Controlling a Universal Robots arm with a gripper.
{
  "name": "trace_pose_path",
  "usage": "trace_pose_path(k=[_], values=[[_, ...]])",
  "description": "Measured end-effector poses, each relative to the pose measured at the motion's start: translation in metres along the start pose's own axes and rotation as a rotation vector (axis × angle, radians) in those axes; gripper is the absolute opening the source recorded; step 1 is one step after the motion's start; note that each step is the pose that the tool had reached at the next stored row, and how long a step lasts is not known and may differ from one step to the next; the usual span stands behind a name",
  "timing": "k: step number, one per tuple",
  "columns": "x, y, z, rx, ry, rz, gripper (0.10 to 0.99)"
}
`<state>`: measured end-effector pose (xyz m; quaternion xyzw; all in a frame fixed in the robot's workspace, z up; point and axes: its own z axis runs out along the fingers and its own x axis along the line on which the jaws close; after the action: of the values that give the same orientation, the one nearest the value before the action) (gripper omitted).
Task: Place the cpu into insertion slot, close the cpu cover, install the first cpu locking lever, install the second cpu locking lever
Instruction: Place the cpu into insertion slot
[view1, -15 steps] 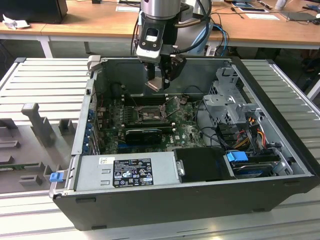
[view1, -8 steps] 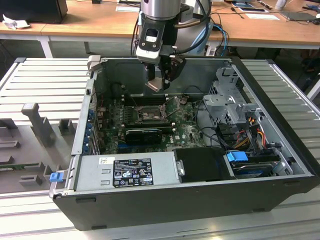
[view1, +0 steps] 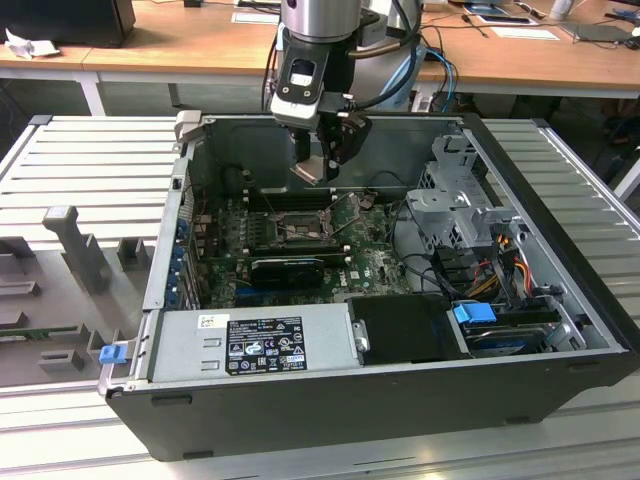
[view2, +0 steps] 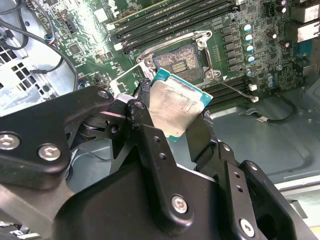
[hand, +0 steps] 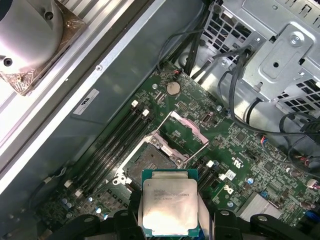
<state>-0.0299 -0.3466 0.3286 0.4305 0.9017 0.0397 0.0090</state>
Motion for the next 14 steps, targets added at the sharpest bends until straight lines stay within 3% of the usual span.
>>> trace_pose_path(k=[9, 14], values=[[0.0, -0.0002, 0.0019, 0.0, -0.0014, 0.017, 0.529], [-0.0001, -0.0003, 0.0044, -0.002, -0.0089, 0.112, 0.529]])
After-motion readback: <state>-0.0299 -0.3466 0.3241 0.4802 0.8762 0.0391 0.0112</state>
